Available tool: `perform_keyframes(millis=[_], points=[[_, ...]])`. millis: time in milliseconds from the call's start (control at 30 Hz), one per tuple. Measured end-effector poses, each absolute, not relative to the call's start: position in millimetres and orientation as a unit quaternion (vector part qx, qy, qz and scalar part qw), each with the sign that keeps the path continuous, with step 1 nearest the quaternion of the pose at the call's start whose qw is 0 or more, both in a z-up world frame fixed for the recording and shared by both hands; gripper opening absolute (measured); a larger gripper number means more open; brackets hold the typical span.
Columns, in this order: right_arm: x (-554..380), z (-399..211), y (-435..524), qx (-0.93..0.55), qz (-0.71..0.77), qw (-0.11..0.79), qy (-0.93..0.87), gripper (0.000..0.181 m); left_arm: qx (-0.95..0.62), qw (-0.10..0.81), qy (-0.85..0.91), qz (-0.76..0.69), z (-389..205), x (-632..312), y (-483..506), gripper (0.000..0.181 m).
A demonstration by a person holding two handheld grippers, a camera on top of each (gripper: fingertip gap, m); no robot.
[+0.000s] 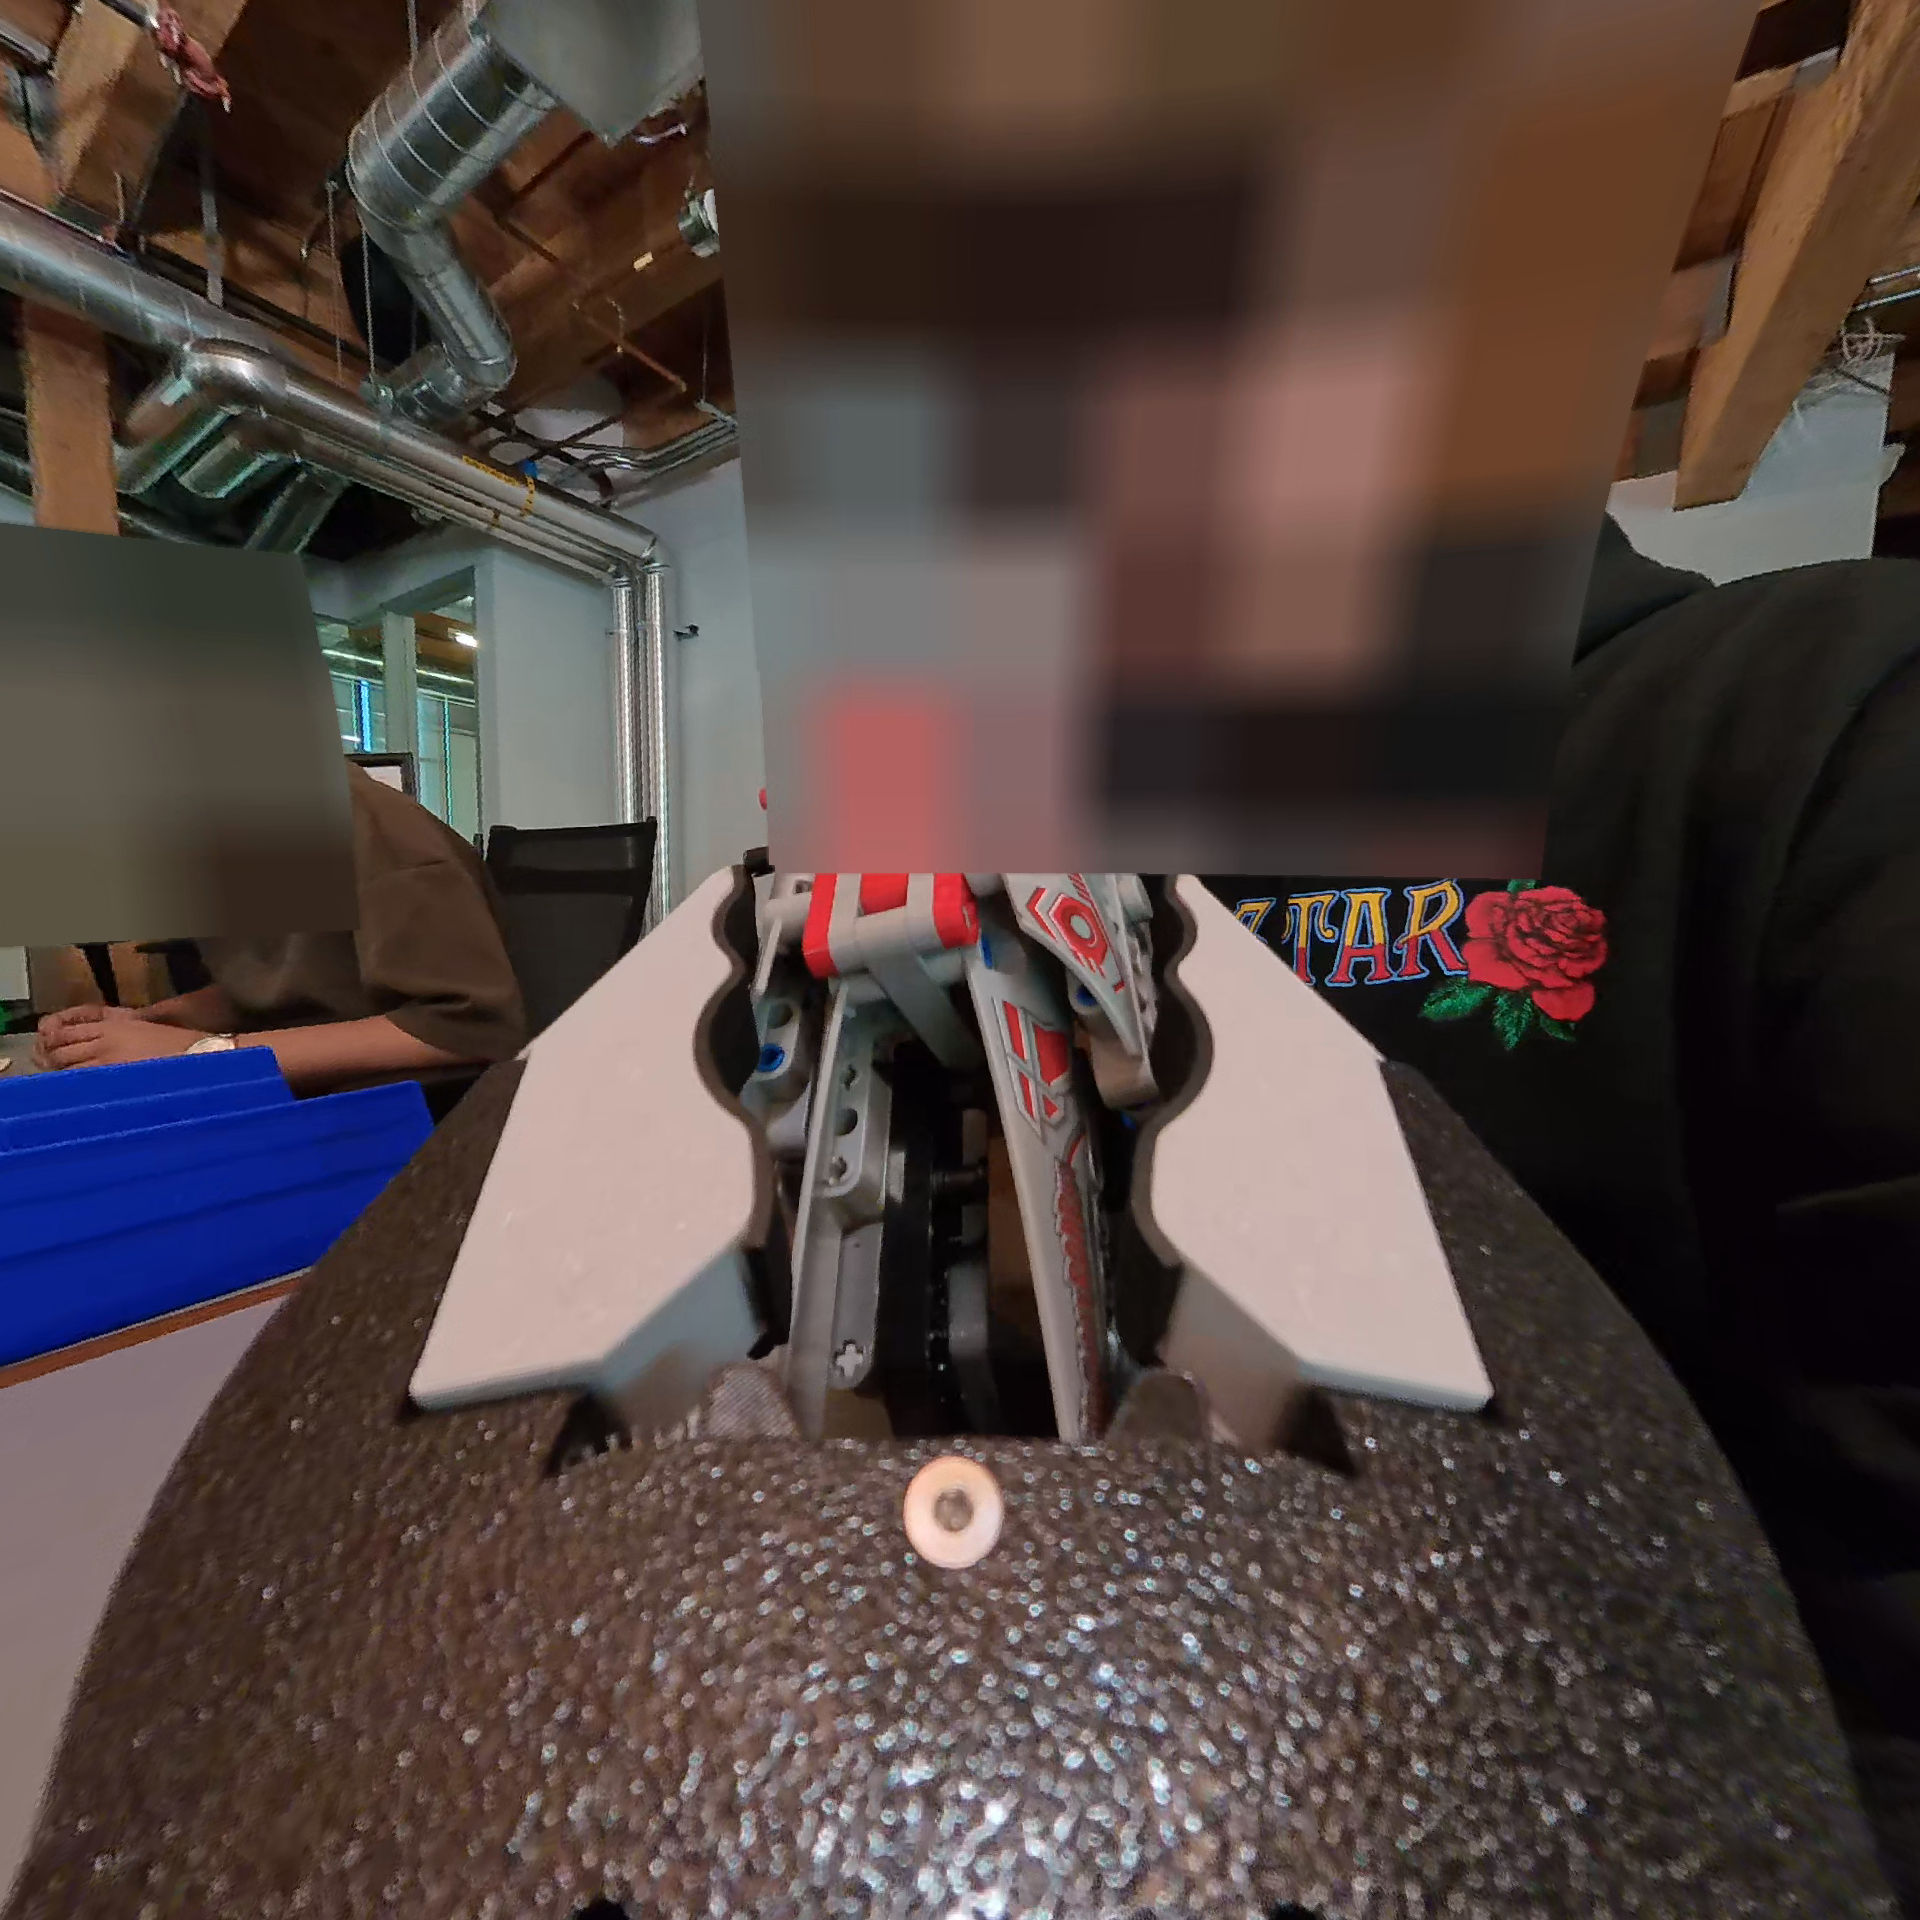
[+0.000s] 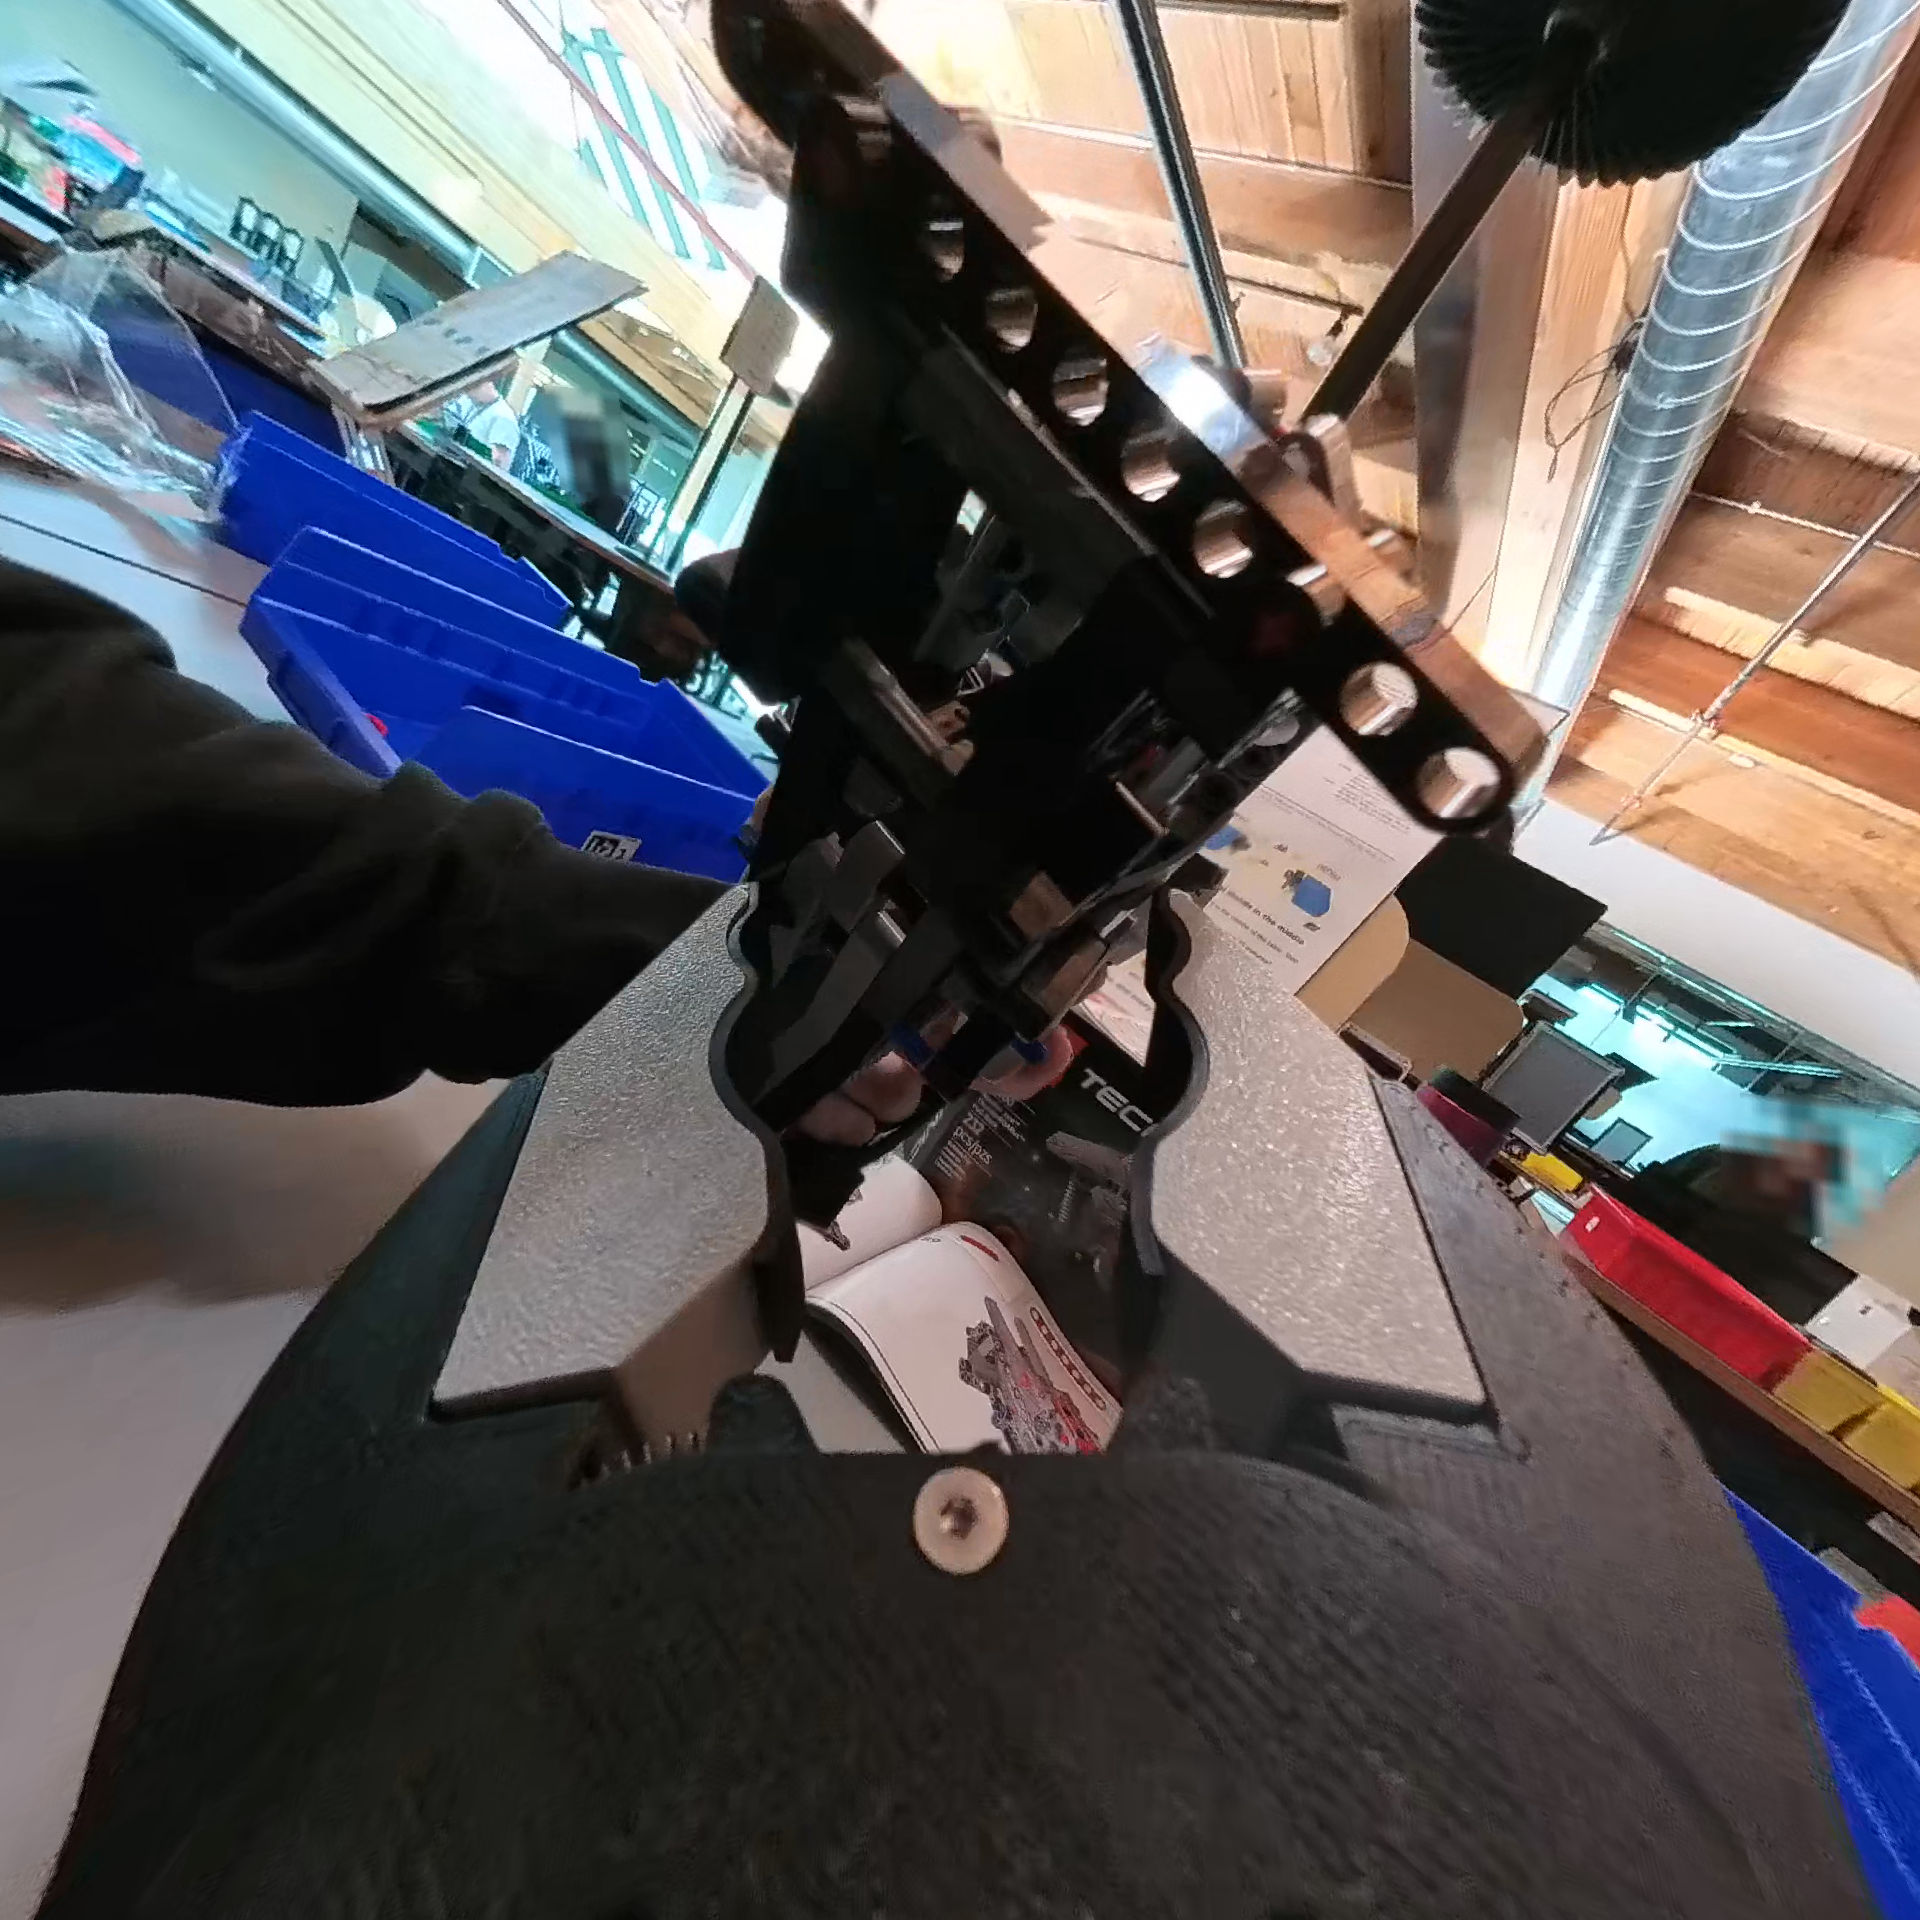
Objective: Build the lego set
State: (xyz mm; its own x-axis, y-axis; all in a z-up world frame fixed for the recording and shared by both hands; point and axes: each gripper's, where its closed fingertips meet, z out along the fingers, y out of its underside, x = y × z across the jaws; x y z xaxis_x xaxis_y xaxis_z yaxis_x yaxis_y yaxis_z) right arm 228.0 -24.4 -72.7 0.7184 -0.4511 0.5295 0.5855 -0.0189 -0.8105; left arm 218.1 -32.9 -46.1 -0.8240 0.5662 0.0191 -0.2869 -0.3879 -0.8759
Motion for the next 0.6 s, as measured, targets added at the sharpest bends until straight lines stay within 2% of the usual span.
perform_keyframes(millis=[600], points=[[229.7, -69.7, -22.6, -0.596, -0.355, 0.72, -0.002, 0.076, -0.161, 0.272, -0.473, 0.822, -41.6, 218.1, -35.8, 0.074]])
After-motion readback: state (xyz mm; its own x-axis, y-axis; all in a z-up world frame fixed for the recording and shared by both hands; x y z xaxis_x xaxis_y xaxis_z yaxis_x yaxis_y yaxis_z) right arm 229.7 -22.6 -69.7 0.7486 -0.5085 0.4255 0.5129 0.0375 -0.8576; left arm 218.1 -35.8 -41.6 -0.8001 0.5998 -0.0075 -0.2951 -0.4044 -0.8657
